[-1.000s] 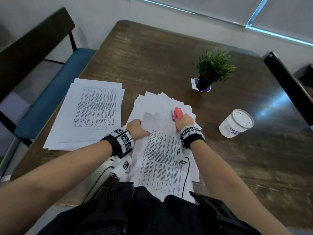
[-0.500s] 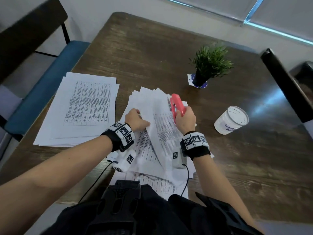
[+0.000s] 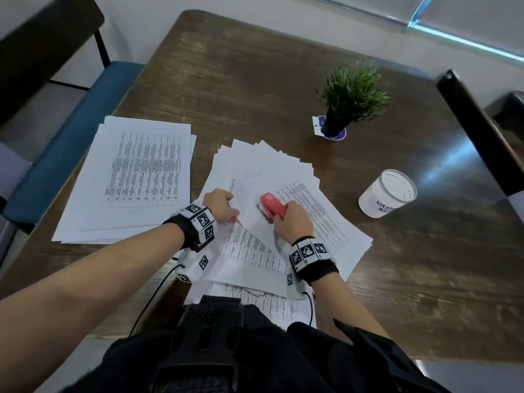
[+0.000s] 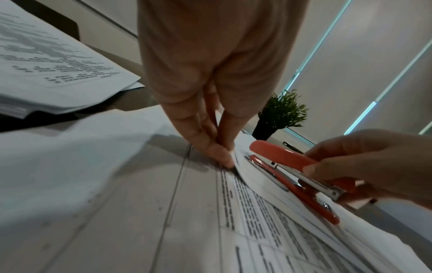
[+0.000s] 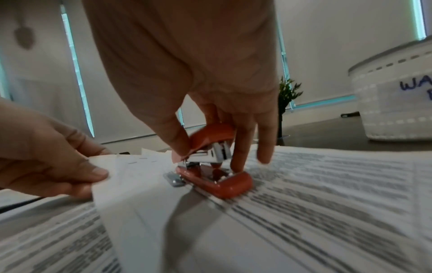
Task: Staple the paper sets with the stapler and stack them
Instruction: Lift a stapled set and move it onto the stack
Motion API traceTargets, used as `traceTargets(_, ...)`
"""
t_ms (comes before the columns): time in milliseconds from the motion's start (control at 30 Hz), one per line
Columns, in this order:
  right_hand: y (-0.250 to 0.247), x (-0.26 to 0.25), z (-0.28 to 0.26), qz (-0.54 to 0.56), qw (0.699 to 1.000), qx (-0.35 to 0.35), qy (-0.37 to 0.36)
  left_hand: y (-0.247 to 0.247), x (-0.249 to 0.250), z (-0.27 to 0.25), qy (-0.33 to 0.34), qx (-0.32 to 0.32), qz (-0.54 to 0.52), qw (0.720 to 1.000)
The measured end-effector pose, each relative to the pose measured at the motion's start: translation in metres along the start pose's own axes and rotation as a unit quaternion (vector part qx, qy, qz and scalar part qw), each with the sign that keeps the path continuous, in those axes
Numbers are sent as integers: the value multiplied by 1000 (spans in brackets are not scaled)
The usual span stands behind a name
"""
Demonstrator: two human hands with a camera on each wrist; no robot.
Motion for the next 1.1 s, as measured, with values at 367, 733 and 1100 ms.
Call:
traceTargets(367,30,-6,-14,-75,986,-150,-14,21,-10,-20,44,-107,211,971)
traceTargets(733,39,-45,3,-161,979,-56,-107,16,-4,-12,131,30,252,958)
traceTargets(1100,49,-49,6,-145,981,-38,-122,25,-11,2,144,8,239,960)
Point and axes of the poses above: each hand's wrist, its own z-axis towards the middle knuckle, its own y-axis out of the palm, x = y × z, the point moved 8 cm from there along z, towards the middle knuckle
